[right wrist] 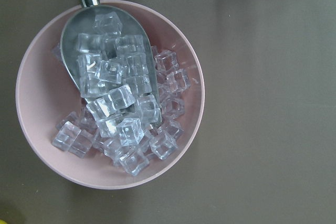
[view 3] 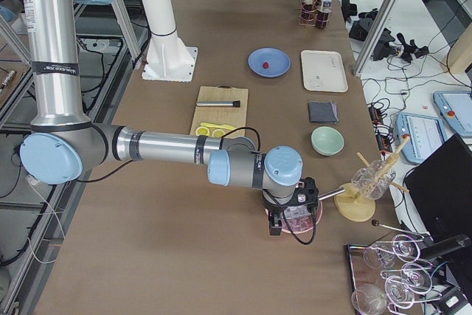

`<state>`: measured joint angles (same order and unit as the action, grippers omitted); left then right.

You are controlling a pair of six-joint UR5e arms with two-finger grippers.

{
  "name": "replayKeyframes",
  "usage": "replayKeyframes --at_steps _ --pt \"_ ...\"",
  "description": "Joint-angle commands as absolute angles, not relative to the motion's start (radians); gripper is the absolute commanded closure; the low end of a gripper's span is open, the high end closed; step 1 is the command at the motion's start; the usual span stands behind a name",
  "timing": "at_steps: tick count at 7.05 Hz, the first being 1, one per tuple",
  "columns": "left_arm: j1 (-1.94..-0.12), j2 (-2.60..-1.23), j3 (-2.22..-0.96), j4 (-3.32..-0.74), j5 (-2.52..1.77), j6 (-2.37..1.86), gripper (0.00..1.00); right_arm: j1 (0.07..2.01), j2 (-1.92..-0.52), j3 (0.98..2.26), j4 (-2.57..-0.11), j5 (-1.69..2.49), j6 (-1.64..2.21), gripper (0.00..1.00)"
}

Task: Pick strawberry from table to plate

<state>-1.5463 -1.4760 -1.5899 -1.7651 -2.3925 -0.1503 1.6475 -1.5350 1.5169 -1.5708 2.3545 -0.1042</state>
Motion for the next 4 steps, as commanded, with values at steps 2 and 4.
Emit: replayKeyframes --at_steps 2,4 --pt "-1.546 -1.476 -1.574 -1.764 -2.393 -0.150 0.02 1.646 -1.536 1.517 -1.569 2.359 -0.104 0.00" --pt "-1.546 -1.476 -1.569 -1.764 -2.391 -0.150 0.02 1.646 -1.536 1.516 -1.569 2.359 -0.104 0.00"
